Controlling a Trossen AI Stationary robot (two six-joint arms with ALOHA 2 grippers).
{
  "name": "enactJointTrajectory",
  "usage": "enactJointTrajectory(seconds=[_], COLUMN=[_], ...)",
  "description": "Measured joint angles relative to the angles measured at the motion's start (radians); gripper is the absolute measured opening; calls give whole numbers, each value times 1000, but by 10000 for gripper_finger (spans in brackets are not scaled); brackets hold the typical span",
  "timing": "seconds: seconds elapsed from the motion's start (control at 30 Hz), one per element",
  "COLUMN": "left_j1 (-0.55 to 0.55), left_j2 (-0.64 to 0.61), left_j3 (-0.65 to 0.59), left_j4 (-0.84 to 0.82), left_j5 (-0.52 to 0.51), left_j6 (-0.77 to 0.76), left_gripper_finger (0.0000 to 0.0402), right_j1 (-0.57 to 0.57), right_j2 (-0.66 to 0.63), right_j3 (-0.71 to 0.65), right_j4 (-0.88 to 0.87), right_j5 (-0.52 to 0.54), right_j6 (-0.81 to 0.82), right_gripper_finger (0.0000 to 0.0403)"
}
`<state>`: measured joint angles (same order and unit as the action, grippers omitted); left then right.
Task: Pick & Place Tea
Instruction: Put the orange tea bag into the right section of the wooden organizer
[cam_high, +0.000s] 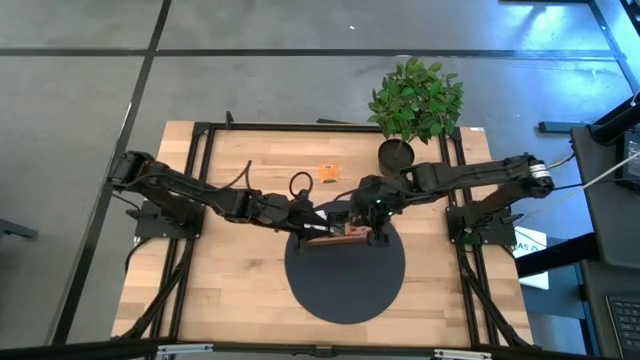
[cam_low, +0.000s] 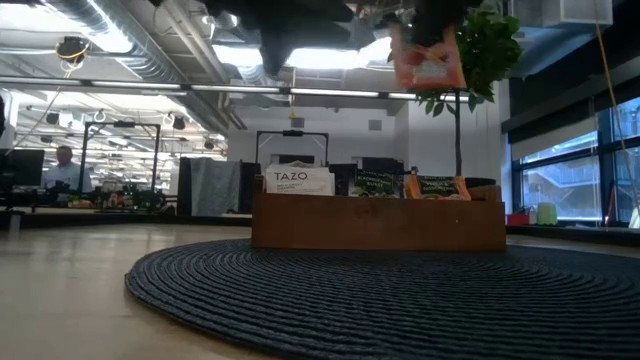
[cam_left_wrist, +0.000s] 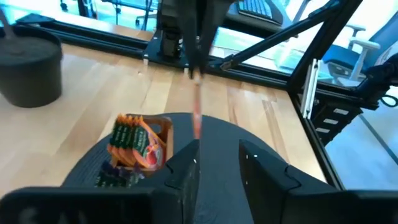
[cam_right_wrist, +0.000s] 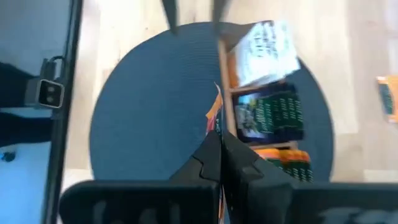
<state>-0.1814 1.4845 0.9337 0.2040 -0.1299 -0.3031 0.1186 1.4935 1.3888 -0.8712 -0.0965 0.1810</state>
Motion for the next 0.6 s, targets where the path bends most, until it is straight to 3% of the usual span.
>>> enactJointTrajectory(seconds=[0.13,0.37,0.6], left_j1=[-1,-1,-1], left_j2=[-46,-46,-43], left_j3=[0,0,-1], left_j4=[-40,-44,-48], left_j5=[-14,-14,-14], left_j6=[2,3,3], left_gripper_finger=[109,105,104], right_j1=[-13,-14,-16], right_j2=[-74,-91,-91], right_j3=[-122,-337,-442], right_j4=[24,241,301], right_j5=[58,64,151], right_j6=[-11,-79,-83], right_gripper_finger=[4,5,5])
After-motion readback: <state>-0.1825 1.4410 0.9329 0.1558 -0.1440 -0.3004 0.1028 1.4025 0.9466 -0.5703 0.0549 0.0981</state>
